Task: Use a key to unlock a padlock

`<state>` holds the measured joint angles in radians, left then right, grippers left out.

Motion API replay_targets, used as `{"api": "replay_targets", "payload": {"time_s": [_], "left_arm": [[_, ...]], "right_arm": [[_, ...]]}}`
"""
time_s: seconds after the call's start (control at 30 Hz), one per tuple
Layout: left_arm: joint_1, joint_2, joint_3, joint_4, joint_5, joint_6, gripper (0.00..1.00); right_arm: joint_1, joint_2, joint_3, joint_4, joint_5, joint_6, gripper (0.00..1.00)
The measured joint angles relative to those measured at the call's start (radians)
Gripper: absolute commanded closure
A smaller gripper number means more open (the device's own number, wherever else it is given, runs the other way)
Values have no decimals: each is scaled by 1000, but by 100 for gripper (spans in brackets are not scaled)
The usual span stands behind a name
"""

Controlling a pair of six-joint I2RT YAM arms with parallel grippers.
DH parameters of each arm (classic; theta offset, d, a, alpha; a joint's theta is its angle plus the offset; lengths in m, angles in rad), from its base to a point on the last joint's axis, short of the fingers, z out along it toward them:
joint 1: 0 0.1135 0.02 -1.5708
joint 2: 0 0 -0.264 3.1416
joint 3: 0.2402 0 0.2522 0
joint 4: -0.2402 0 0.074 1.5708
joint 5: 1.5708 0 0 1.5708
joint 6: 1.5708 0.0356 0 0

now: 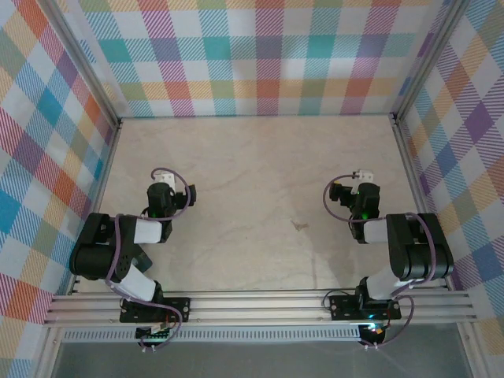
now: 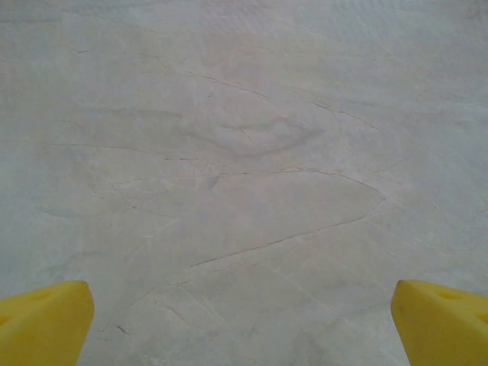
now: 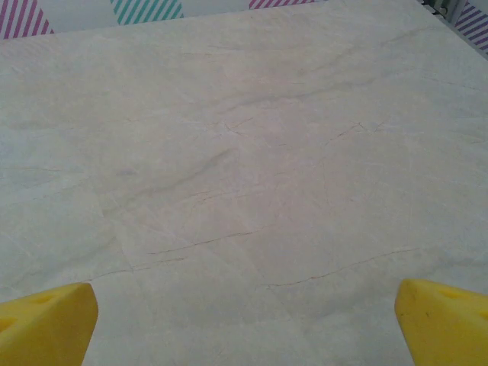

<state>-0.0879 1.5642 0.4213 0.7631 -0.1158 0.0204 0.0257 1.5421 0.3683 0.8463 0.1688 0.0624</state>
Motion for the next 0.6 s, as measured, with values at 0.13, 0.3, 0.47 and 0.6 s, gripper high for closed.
{"api": "replay_targets", "payload": {"time_s": [0.13, 0.3, 0.47, 0.6], "left_arm": [[2, 0, 0, 0, 13, 0, 0], [2, 0, 0, 0, 22, 0, 0], [4, 0, 0, 0, 23, 0, 0], [6, 0, 0, 0, 23, 0, 0]], "right_arm": [[0, 0, 0, 0, 0, 0, 0], [0, 0, 0, 0, 0, 0, 0], [0, 0, 0, 0, -1, 0, 0], [0, 0, 4, -5, -47, -16, 0]]}}
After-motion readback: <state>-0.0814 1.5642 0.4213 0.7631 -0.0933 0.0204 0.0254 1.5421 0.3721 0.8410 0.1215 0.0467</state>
